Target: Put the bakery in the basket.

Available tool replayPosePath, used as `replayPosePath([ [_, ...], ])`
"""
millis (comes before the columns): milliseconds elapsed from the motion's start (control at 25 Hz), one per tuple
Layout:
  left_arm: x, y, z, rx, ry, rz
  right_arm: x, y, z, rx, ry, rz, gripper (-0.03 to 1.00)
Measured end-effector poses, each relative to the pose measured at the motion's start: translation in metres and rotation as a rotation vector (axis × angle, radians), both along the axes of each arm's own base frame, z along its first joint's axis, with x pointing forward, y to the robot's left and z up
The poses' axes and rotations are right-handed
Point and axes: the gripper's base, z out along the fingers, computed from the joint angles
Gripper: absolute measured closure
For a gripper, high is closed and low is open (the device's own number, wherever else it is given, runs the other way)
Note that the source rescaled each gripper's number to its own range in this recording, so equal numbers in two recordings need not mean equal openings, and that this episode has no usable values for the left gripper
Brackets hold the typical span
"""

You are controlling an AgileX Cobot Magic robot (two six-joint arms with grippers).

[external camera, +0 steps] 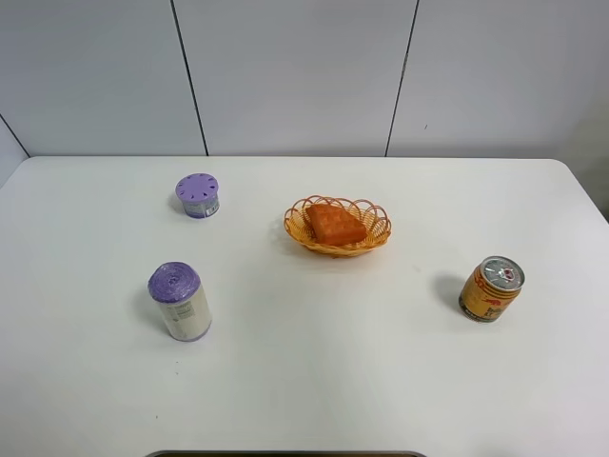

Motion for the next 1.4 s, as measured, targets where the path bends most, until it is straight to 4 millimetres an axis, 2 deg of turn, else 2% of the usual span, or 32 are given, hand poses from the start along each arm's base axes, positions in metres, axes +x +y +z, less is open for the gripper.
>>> replayPosePath([
  [200,0.000,0.000,0.000,0.000,0.000,0.000,-0.038,-0.026,-0.002,-0.066,-0.016,-0.134,-0.03],
  [440,0.000,0.000,0.000,0.000,0.000,0.000,-0.082,-0.041,-0.010,-0.099,-0.017,-0.223,-0.03],
  [600,0.000,0.000,0.000,0.000,0.000,0.000,-0.108,-0.045,-0.018,-0.095,-0.008,-0.285,-0.03],
  [840,0.000,0.000,0.000,0.000,0.000,0.000,-0.140,-0.039,-0.031,-0.072,0.016,-0.300,-0.03],
  [1160,0.000,0.000,0.000,0.000,0.000,0.000,-0.177,-0.034,-0.049,-0.045,-0.040,-0.313,-0.03],
  [1280,0.000,0.000,0.000,0.000,0.000,0.000,-0.181,-0.032,-0.070,-0.046,-0.025,-0.327,-0.03],
  [1400,0.000,0.000,0.000,0.000,0.000,0.000,-0.172,-0.031,-0.100,-0.049,0.037,-0.335,-0.03],
])
